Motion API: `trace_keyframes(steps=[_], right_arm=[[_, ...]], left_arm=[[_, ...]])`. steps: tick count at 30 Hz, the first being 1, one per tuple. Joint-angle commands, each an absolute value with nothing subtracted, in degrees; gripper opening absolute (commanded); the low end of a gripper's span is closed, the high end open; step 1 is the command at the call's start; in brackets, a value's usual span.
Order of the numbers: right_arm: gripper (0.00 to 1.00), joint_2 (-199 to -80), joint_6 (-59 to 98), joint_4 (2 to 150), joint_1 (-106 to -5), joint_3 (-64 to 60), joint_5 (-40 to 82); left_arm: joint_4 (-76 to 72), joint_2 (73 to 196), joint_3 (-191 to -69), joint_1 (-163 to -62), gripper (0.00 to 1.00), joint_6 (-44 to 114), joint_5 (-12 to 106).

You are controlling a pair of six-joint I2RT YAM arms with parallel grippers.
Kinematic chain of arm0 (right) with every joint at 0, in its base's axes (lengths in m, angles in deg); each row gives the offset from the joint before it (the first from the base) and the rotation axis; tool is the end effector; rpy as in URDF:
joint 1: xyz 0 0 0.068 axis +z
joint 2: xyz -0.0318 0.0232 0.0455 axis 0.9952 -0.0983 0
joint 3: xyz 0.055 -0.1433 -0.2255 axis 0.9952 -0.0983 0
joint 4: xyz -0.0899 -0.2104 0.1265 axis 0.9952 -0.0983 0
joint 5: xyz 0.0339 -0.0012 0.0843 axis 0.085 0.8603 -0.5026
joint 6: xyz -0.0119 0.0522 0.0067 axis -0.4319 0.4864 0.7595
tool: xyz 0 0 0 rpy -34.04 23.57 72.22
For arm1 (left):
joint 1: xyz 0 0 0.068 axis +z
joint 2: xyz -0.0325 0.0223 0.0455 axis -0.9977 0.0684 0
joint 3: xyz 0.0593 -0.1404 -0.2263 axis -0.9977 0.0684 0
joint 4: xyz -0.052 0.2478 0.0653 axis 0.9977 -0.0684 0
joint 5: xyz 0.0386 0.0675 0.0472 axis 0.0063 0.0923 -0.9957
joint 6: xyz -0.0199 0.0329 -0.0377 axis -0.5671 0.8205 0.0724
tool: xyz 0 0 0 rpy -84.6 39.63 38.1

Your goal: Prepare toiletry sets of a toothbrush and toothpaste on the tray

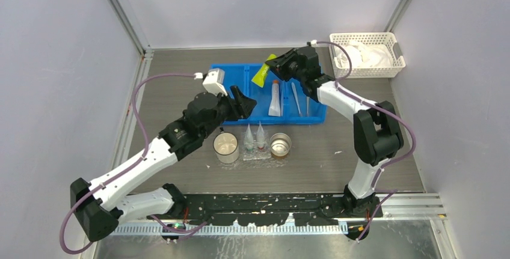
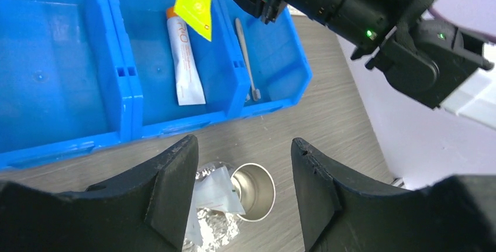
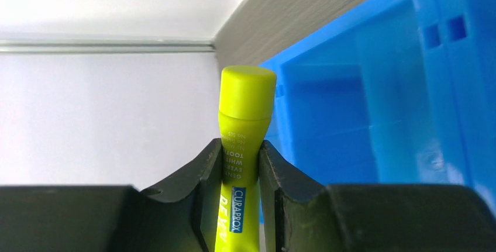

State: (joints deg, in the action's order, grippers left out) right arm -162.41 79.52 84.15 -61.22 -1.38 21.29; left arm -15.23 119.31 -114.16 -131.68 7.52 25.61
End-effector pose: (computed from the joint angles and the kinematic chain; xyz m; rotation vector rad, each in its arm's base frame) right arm 0.3939 0.1732 0.2723 0.6937 1.9800 1.1350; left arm 0.1756 -0.1679 0.3579 -0.0612 1.9090 -0.8275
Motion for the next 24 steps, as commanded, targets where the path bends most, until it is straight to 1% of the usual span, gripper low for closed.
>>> trace_keyframes(steps=[1, 7, 14, 17, 18, 19, 20, 24], right_arm=[[0.33, -155.5, 91.1, 98.7, -61.1, -5.8, 21.8], [0.33, -151.7, 93.5, 100.0, -61.0, -9.5, 21.8], [0.33, -148.8, 94.8, 100.8, -60.2, -12.6, 22.2], [0.33, -148.4, 95.3, 101.2, -59.8, -12.5, 22.0], [0.33, -148.2, 95.3, 101.1, -59.7, -12.2, 21.9], [0.33, -148.0, 95.1, 100.8, -59.5, -12.0, 21.8], [0.33, -147.8, 95.0, 100.5, -59.6, -11.8, 21.8], [0.33, -147.3, 94.4, 99.4, -59.5, -10.7, 21.3]], left_arm=[[4.6, 115.3, -107.9, -131.3, 0.60, 2.5, 21.2], [12.3, 114.5, -103.6, -131.3, 0.59, 4.5, 16.5], [17.6, 118.4, -104.4, -131.3, 0.61, 7.3, 15.2], [17.3, 120.5, -105.9, -131.3, 0.71, 7.7, 15.2], [17.1, 121.0, -106.3, -131.3, 0.86, 7.7, 15.2], [16.8, 121.4, -106.6, -131.3, 0.96, 7.7, 15.3], [16.6, 121.6, -106.8, -131.3, 1.00, 7.7, 15.4], [16.4, 122.0, -107.1, -131.3, 1.00, 7.8, 15.2]])
